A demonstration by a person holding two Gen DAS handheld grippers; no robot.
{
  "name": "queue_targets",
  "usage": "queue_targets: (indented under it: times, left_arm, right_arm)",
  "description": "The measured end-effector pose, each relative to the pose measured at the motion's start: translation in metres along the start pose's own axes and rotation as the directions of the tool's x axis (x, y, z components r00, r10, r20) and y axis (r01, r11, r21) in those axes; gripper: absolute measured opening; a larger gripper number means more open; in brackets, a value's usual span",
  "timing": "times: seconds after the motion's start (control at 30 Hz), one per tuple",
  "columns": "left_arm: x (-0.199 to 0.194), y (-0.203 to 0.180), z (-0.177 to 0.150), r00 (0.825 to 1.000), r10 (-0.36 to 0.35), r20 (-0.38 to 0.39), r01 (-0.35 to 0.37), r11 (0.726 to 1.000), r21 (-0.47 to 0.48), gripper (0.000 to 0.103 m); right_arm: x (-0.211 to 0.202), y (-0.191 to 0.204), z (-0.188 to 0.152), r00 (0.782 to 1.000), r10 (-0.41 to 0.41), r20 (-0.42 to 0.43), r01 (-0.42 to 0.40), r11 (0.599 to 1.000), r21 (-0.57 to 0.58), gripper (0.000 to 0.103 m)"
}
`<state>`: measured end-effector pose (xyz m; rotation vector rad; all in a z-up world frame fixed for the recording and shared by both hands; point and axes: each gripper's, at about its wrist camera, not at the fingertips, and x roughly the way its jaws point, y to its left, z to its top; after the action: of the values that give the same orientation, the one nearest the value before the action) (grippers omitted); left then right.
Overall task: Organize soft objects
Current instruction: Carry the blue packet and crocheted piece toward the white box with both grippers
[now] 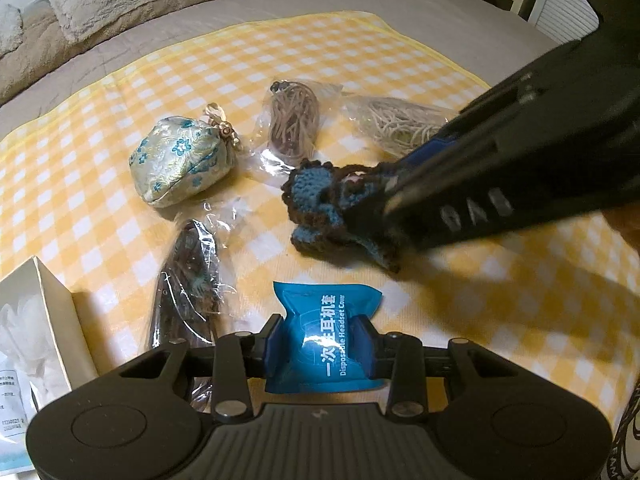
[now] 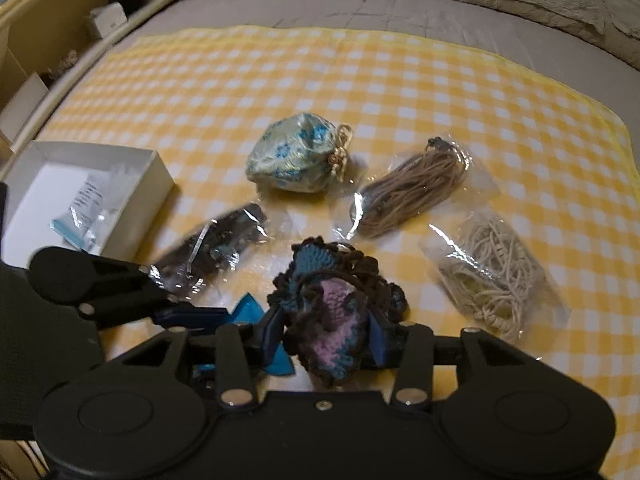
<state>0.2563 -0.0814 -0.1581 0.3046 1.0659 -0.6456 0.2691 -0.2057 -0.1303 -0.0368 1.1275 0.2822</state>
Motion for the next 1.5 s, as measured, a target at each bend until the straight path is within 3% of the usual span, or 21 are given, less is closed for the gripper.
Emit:
queue_targets:
  times: [0.03,0.13,0.23,0.57,0.97,1.17,1.5]
  left_arm:
    - [-0.002,-0.001,-0.001,1.000,0.001,0.003,-0.001,1.000,-0.002,0.040]
    - [-0.015,-0.005,-0.002,1.000,0.005,0.020,-0.005,1.000,-0.014,0.039]
    - [-0.026,-0.004,-0.002,0.999,0.014,0.039,-0.012,0.999,-0.031,0.039]
    - [-0.068,0.000,-0.001,0.990,0.057,0.127,-0.044,0.994,-0.102,0.039]
    - [-0.137,0.023,-0.018,0.951,0.164,0.264,-0.104,0.969,-0.226,0.039]
    - [-0.167,0.044,-0.041,0.931,0.225,0.287,-0.135,0.944,-0.301,0.039]
    - [-0.210,0.092,-0.080,0.888,0.351,0.297,-0.202,0.878,-0.434,0.039]
  right_arm:
    - [0.001,0.000,0.001,1.000,-0.006,0.002,0.006,1.000,-0.001,0.029]
    - [-0.003,-0.003,0.005,1.000,-0.006,0.021,0.006,1.000,0.021,0.013]
    - [-0.011,-0.005,0.006,0.999,-0.013,0.045,0.012,0.999,0.039,0.008]
    - [-0.052,-0.014,-0.004,0.989,-0.042,0.144,0.027,0.994,0.103,0.008]
    - [-0.102,-0.016,-0.013,0.949,-0.096,0.302,0.035,0.979,0.200,0.008]
    - [-0.109,-0.005,-0.013,0.941,-0.089,0.327,0.023,0.979,0.201,0.008]
    - [-0.109,0.032,-0.004,0.935,-0.036,0.352,-0.020,0.988,0.154,0.008]
